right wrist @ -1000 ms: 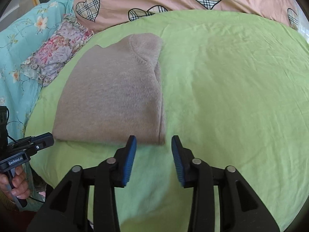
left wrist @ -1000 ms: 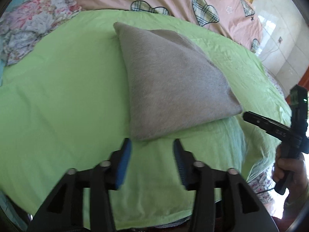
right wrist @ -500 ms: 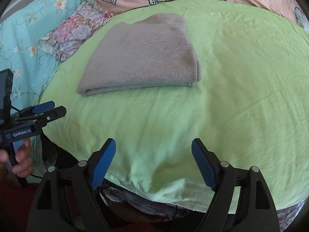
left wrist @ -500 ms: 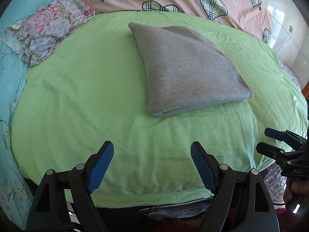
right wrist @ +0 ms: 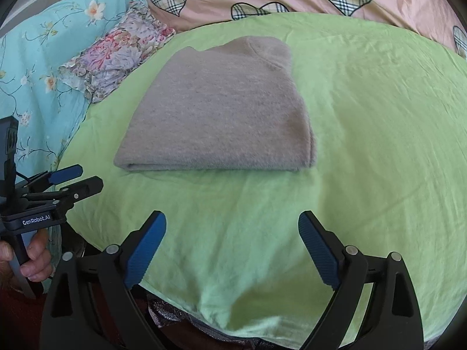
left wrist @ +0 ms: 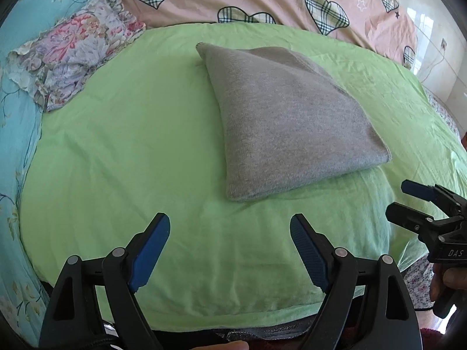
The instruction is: Fold small clothes
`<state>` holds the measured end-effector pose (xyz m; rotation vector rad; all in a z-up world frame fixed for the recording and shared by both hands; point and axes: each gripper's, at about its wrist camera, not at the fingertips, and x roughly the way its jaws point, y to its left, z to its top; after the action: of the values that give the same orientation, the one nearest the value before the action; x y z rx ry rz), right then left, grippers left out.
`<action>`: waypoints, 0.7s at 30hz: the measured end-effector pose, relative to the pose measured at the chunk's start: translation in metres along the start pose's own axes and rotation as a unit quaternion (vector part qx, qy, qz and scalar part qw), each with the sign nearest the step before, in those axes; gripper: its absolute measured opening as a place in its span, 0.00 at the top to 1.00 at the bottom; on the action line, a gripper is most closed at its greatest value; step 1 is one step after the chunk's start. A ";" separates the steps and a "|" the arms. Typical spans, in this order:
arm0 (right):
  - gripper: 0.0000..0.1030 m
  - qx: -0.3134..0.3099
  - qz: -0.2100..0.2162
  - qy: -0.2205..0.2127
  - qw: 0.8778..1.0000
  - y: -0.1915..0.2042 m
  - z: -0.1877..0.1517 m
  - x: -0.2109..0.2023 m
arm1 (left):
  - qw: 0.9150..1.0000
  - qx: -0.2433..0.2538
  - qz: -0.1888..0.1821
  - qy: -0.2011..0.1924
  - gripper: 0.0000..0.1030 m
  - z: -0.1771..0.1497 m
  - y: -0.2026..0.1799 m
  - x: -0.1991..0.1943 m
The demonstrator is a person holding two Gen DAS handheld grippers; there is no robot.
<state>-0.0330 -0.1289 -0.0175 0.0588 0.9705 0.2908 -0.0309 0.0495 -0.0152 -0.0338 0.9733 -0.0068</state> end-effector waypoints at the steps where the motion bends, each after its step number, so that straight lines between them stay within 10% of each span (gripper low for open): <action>1: 0.08 -0.004 0.001 0.001 1.000 0.000 0.003 0.002 | 1.000 0.003 0.003 0.003 0.17 0.001 -0.002 0.001; 21: 0.05 -0.021 0.008 0.028 0.999 -0.006 0.057 0.021 | 0.997 0.025 0.069 0.023 0.11 0.046 -0.009 0.021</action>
<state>0.0258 -0.1240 -0.0032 0.0204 1.0197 0.3286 0.0197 0.0415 -0.0065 0.0809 1.0191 0.0955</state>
